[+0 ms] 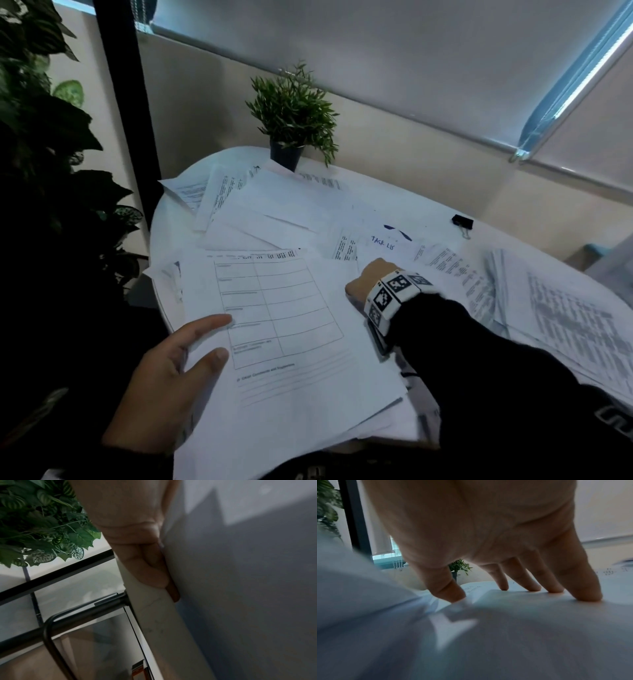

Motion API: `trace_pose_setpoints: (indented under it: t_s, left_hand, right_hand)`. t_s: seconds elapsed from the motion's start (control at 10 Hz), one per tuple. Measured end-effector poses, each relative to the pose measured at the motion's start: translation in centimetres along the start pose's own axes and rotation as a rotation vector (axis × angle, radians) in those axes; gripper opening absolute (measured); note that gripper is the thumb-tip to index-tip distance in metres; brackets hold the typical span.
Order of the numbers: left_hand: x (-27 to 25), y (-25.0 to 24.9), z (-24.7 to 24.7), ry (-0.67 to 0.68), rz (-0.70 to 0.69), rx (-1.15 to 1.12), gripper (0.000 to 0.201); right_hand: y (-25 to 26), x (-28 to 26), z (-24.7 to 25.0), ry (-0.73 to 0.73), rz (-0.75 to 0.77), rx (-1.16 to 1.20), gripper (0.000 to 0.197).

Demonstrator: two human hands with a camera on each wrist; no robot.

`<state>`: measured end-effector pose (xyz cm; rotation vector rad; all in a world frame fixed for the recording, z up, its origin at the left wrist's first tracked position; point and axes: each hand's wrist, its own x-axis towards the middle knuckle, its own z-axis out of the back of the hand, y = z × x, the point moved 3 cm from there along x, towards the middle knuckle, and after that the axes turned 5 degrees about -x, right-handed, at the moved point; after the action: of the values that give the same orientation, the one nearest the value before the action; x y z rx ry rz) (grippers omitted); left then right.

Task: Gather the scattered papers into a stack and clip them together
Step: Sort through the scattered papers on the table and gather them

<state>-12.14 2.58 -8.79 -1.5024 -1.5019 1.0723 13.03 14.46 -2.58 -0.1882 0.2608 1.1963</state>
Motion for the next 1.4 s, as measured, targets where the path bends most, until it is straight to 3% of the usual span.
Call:
trace_pose_setpoints:
  t_s: [0.2,0.4,0.5,0.7,0.9,1.0,1.1,1.2,1.3,1.4]
  left_hand:
    - [0.1,0.3,0.2,-0.049,0.051,-0.04,0.031]
    - [-0.1,0.0,0.0,-0.051,0.059,0.0,0.03]
    - [-0.1,0.2,-0.1,-0.059,0.061,-0.029,0.03]
    - [-0.1,0.3,-0.1,-0.064,0.07,-0.061,0.03]
    - [-0.2,0.2,0.0,-0.062,0.073,-0.058,0.03]
    - [-0.1,0.0,-0.1,-0.079,0.046,-0.001,0.03]
    - [-0.1,-0.1,0.3,-0.103,-0.016,0.142,0.037]
    - [-0.1,-0.4,0.8,-0.116,-0.029,0.169,0.039]
    - [0.2,-0.9,1.4,-0.111,-0.017,0.13,0.039]
    - [0.3,-0.9,1.4,-0.106,0.032,0.08,0.029]
  right_hand:
    - [0.0,-0.4,1.5,-0.058,0.052,-0.129,0.031]
    - [-0.5,-1.1,0.8,0.005,0.078,-0.177,0.032]
    - [0.2,-1.8,0.6,-0.041,0.153,-0.23,0.02]
    - [0.9,-1.8,0.0,-0.125,0.148,-0.211,0.032]
    - [1.3,-1.5,1.2,-0.164,0.154,-0.192,0.021]
    - [0.5,-1.6,6.3,-0.344,0.171,0.102,0.024]
    - [-0.9,-3.9,12.8,-0.681,0.43,0.484,0.024]
    - [-1.9,-8.1,16.6,-0.728,0.795,1.035,0.021]
    - [-2.3,-8.7,16.5,-0.478,0.789,1.432,0.03]
    - [-1.6,-6.5,11.6,-0.193,0.582,1.237,0.031]
